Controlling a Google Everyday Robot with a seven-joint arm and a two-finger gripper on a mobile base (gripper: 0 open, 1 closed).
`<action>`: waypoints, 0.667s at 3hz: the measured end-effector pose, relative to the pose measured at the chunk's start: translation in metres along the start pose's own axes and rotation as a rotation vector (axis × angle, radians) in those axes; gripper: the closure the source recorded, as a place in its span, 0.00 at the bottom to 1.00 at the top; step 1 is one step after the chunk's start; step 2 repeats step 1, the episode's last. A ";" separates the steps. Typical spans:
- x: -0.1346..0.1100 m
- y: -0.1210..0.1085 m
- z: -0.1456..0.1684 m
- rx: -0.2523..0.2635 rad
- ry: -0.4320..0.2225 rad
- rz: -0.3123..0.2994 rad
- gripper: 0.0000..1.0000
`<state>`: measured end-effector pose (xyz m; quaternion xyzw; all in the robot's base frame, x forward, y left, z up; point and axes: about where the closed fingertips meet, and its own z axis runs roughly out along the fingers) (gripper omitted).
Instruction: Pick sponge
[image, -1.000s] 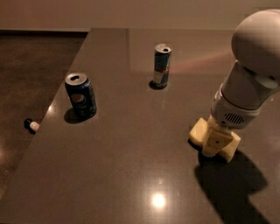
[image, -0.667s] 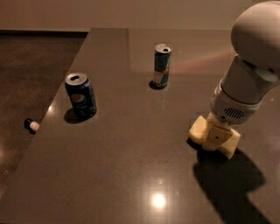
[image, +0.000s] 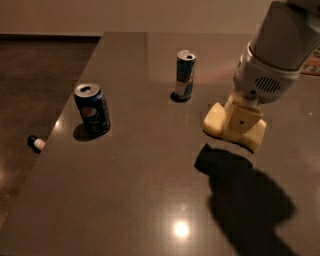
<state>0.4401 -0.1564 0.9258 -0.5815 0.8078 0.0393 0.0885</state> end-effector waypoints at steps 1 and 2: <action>-0.001 0.000 -0.002 0.001 -0.002 -0.002 1.00; -0.001 0.000 -0.002 0.001 -0.002 -0.002 1.00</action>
Offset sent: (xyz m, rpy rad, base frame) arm 0.0000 0.0000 0.0000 0.0000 0.0000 0.0000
